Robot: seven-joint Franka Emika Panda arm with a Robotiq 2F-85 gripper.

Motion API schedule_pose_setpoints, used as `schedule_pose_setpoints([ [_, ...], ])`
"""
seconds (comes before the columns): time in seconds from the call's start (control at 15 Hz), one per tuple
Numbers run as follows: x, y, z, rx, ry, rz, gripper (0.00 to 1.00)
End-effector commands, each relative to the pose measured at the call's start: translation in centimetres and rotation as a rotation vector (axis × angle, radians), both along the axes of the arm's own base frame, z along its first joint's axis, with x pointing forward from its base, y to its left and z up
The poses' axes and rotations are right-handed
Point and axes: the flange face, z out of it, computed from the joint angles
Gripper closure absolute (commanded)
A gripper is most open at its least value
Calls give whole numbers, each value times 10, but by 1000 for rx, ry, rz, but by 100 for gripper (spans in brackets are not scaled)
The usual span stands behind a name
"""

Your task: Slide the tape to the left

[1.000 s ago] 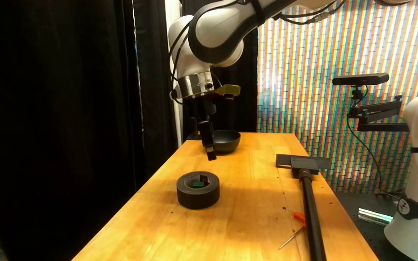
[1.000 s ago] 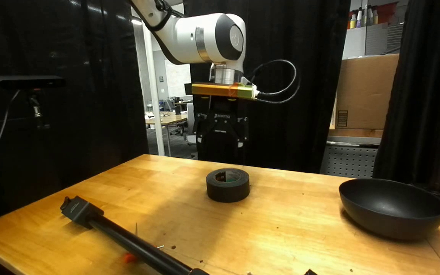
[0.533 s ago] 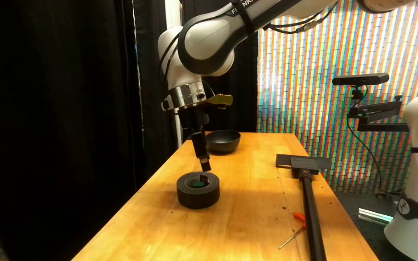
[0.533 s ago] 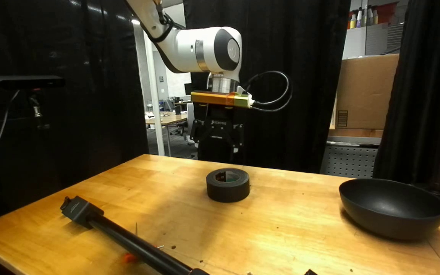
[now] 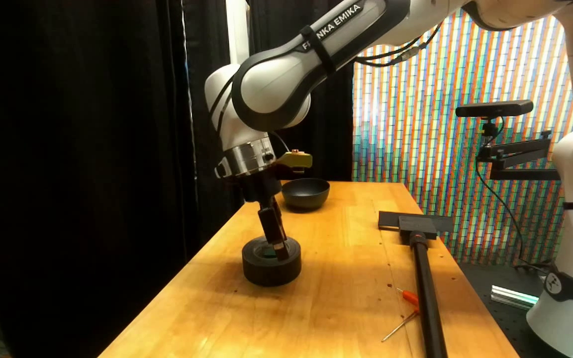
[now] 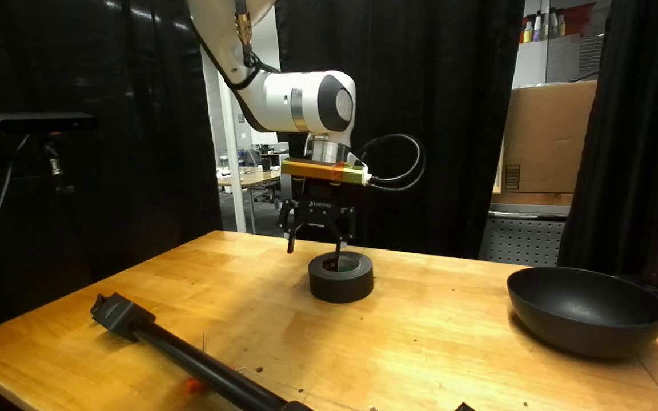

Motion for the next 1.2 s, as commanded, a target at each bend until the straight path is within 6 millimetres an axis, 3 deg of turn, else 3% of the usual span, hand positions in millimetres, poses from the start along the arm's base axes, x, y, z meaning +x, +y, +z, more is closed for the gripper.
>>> schedule_pose_setpoints([
  [0.0, 8, 11, -10, -2, 15, -5, 0],
  [0.27, 8, 15, -25, -3, 43, -7, 0],
  [0.87, 12, 14, -39, -5, 63, -24, 0],
  [0.93, 13, 16, -41, -3, 64, -23, 8],
  [1.0, 14, 17, -41, -3, 64, -24, 26],
  [1.13, 15, 17, -41, -1, 62, -26, 42],
])
